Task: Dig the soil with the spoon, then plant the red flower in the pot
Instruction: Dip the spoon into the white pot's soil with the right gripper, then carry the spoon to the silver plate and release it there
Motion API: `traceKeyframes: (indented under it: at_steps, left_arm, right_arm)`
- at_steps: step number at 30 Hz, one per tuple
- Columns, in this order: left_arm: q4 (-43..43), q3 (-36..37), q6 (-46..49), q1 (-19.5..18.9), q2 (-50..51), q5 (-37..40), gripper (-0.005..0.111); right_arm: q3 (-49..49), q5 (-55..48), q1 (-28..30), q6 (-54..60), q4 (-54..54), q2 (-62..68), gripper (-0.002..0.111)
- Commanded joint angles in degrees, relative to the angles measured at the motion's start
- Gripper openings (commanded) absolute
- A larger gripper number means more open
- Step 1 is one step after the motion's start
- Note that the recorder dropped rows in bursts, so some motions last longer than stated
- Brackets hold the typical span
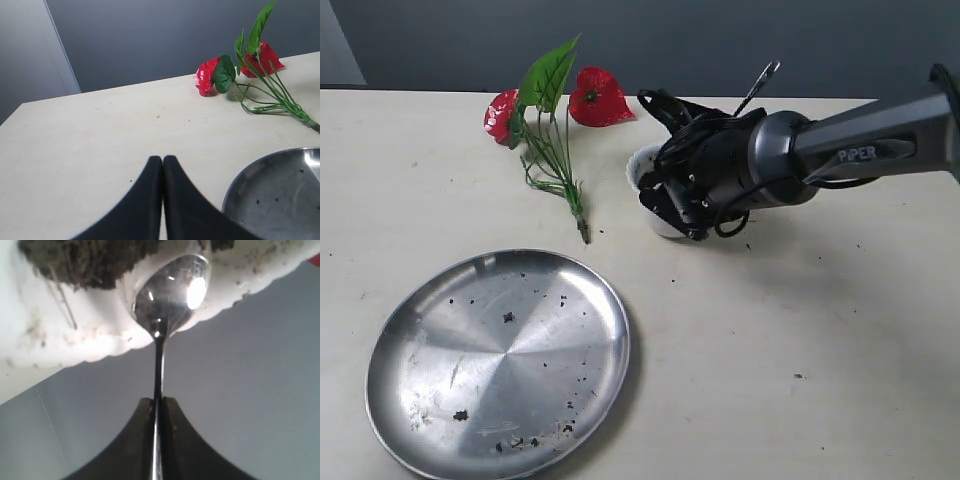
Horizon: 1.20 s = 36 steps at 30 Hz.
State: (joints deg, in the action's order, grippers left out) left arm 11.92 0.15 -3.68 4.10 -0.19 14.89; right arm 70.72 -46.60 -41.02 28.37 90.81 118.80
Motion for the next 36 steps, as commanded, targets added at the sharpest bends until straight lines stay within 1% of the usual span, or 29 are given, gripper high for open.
traceKeyframes:
  at_steps: [1, 6, 13, 15, 18, 21, 25, 30, 35, 36]
  left_arm:
    - [-0.3, -0.2, -0.2, 0.1, 0.2, -0.4, 0.001]
    - [-0.3, -0.2, -0.2, 0.1, 0.2, -0.4, 0.001]
    - [-0.3, -0.2, -0.2, 0.1, 0.2, -0.4, 0.001]
    - [-0.3, -0.2, -0.2, 0.1, 0.2, -0.4, 0.001]
    - [-0.3, -0.2, -0.2, 0.1, 0.2, -0.4, 0.001]
    - [-0.3, -0.2, -0.2, 0.1, 0.2, -0.4, 0.001]
    - [-0.3, -0.2, -0.2, 0.1, 0.2, -0.4, 0.001]
    - [-0.3, -0.2, -0.2, 0.1, 0.2, -0.4, 0.001]
    - [-0.3, -0.2, -0.2, 0.1, 0.2, -0.4, 0.001]
    - [-0.3, -0.2, -0.2, 0.1, 0.2, -0.4, 0.001]
  right_arm:
    - [-0.1, 1.0, -1.3, 0.1, 0.0, 1.5, -0.001]
    - [-0.1, -0.9, -1.4, -0.8, 1.4, 1.5, -0.001]
    - [-0.1, -2.1, 0.0, -12.3, 2.3, -2.9, -0.001]
    - [-0.1, -2.0, 0.5, -14.0, 2.1, -4.4, -0.001]
    - [-0.1, -1.9, 1.2, -14.1, 0.3, -6.9, -0.001]
    - [-0.1, -0.6, 1.7, -14.1, -4.4, -9.4, -0.001]
    - [-0.1, 4.3, 1.6, -14.6, -17.2, -13.1, -0.001]
    - [-0.1, 14.2, 1.6, -15.0, -40.7, -16.6, -0.001]
    - [-0.1, 20.7, 1.5, -14.9, -59.5, -16.8, -0.001]
    - [-0.1, 21.5, 1.5, -14.5, -64.6, -16.8, -0.001]
